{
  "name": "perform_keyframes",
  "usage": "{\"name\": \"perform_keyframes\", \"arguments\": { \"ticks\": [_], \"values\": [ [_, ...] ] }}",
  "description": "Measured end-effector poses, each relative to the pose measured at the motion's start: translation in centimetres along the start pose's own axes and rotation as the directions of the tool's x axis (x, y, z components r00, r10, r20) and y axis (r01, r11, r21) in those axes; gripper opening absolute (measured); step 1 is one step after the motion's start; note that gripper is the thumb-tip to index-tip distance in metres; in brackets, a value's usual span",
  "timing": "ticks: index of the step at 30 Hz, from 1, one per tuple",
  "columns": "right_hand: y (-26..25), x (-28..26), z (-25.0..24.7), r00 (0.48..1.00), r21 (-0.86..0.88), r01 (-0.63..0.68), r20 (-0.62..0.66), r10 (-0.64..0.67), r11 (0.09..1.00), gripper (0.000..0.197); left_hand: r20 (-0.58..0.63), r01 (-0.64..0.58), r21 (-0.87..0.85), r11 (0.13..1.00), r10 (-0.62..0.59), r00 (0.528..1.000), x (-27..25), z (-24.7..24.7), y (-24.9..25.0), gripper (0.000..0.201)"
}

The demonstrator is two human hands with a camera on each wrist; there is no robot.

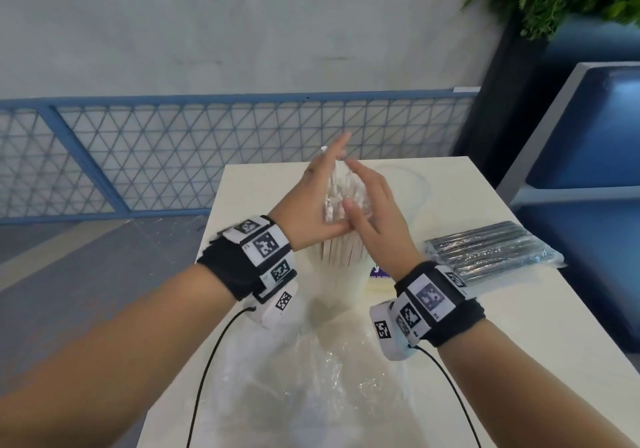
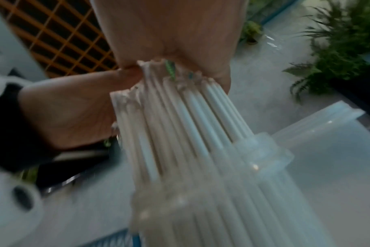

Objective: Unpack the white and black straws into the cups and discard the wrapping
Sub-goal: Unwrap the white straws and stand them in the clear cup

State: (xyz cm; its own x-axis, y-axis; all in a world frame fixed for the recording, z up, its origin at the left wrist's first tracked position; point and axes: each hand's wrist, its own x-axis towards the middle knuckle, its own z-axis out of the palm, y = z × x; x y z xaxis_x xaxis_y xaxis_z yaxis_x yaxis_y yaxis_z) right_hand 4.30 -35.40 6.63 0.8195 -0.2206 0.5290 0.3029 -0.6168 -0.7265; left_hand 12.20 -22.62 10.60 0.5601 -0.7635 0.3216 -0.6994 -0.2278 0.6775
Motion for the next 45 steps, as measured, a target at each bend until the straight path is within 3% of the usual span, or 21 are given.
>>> {"name": "perform_keyframes", "arguments": {
  "ticks": [2,5,7,9,11,13,16,18,20,25,27,29,30,33,35,39,45],
  "values": [
    [0.6,-0.5,0.7,0.995,-0.178,-0.016,0.097,0.034,0.984,0.050,0.084,-0.009,0.256,0.967,-0.013,0.996,-0.4,1.1,-0.1,0.088],
    [1.4,-1.3,0.9,0.991,-0.202,0.020,0.135,0.007,0.979,0.047,0.184,0.042,0.487,0.873,-0.149,0.972,-0.9,2.4,-0.9,0.080],
    [1.3,-1.6,0.2,0.997,-0.127,-0.005,0.078,0.015,0.992,0.047,0.252,0.013,0.425,0.905,-0.133,0.959,-0.8,1.7,-1.3,0.095],
    [1.0,-2.0,-0.7,0.997,-0.012,-0.080,0.004,0.080,0.997,0.070,0.217,0.003,0.269,0.963,-0.064,0.974,-0.7,0.5,-1.6,0.114],
    [1.0,-2.0,-1.4,0.982,0.078,-0.189,0.015,0.189,0.979,0.097,0.124,0.056,0.161,0.985,-0.077,0.989,-0.8,-0.4,-2.1,0.129],
    [1.1,-1.7,-1.8,0.954,0.086,-0.287,0.117,0.277,0.954,0.113,0.015,0.095,0.067,0.993,-0.096,0.995,-0.4,-0.8,-2.6,0.124],
    [1.2,-1.3,-1.5,0.931,-0.011,-0.300,0.213,0.296,0.954,0.117,-0.099,0.088,0.042,0.995,-0.084,0.992,1.7,-1.6,-1.5,0.099],
    [1.4,-1.3,-0.9,0.931,-0.054,-0.288,0.217,0.293,0.956,0.117,-0.023,0.111,0.216,0.970,-0.109,0.994,3.4,-2.0,-0.4,0.074],
    [1.6,-1.4,-0.5,0.935,-0.068,-0.291,0.191,0.299,0.954,0.117,0.130,0.134,0.392,0.910,-0.199,0.971,4.3,-1.6,0.0,0.058],
    [1.8,-1.6,-0.2,0.945,-0.069,-0.280,0.158,0.288,0.957,0.118,0.339,0.117,0.606,0.787,-0.388,0.857,4.0,0.0,-1.2,0.048],
    [1.9,-1.7,-0.1,0.940,-0.032,-0.296,0.170,0.297,0.955,0.122,0.389,0.115,0.522,0.845,-0.356,0.850,3.5,-0.6,-1.4,0.054],
    [2.0,-1.8,-0.3,0.929,0.042,-0.332,0.187,0.319,0.943,0.130,0.422,0.212,0.209,0.955,-0.284,0.861,2.5,-1.5,-2.1,0.077],
    [2.1,-1.9,-0.4,0.920,0.068,-0.355,0.201,0.336,0.932,0.133,0.407,0.248,0.071,0.966,-0.255,0.877,1.9,-2.1,-2.6,0.094],
    [2.3,-2.0,-0.5,0.895,0.007,-0.388,0.242,0.375,0.922,0.138,0.390,0.317,0.032,0.948,-0.304,0.869,-0.3,-2.0,-4.5,0.131],
    [2.6,-1.9,0.0,0.889,-0.065,-0.383,0.244,0.387,0.921,0.132,0.398,0.322,0.086,0.943,-0.329,0.857,-1.4,-0.7,-5.4,0.124],
    [3.4,-1.5,1.0,0.902,-0.071,-0.379,0.195,0.386,0.922,0.076,0.188,0.358,-0.082,0.930,-0.338,0.922,-2.1,2.1,-5.6,0.088],
    [1.2,0.3,-0.7,0.964,0.177,-0.264,0.060,0.257,0.948,0.054,-0.038,0.271,-0.416,0.868,-0.314,0.949,-0.6,1.8,-2.9,0.057]
  ]
}}
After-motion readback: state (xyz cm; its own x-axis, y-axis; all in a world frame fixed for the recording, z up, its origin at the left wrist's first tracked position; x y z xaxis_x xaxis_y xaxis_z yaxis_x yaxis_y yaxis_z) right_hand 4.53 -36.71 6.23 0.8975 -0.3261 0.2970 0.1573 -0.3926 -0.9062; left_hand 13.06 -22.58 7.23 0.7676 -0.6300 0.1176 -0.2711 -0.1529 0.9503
